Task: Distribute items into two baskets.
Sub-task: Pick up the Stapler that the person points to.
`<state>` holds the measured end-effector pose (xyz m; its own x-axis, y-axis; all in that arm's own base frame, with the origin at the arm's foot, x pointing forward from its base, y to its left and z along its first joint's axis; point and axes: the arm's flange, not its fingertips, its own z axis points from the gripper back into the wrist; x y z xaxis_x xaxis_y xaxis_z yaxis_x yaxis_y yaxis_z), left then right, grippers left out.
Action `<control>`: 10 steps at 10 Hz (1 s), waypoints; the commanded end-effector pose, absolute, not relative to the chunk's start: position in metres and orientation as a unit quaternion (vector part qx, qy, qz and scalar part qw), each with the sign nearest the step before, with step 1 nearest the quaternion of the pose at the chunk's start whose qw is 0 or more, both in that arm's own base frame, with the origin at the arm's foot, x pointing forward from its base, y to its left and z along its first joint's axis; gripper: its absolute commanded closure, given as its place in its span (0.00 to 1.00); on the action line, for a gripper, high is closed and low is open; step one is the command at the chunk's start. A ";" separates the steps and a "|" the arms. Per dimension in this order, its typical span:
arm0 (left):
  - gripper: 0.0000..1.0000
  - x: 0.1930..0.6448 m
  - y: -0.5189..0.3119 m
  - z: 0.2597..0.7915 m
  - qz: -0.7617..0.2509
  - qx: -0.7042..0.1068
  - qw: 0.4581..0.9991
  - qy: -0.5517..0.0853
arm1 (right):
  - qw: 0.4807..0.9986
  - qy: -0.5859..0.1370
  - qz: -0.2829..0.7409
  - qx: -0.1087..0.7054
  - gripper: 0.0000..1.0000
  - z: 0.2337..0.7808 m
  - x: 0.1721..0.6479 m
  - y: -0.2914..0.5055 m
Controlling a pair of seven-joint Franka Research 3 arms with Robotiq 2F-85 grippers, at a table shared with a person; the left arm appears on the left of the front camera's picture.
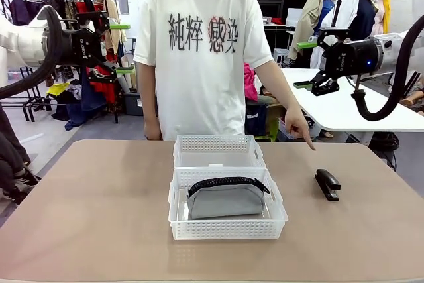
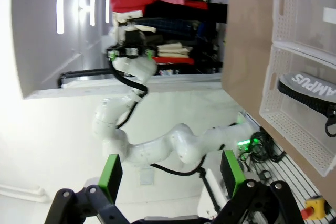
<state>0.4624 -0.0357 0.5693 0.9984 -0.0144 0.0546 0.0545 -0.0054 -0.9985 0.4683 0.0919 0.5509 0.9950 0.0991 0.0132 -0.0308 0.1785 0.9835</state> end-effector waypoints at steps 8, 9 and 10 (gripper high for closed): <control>0.00 0.458 -0.035 0.571 -0.024 -0.711 0.703 -0.010 | 0.972 0.013 0.159 0.173 0.00 0.567 0.477 0.129; 0.00 0.458 -0.035 0.571 -0.024 -0.711 0.703 -0.010 | 0.978 -0.003 0.163 0.128 0.00 0.563 0.479 0.122; 0.00 0.458 -0.035 0.571 -0.024 -0.711 0.703 -0.010 | 0.982 -0.026 0.159 0.094 0.00 0.550 0.475 0.117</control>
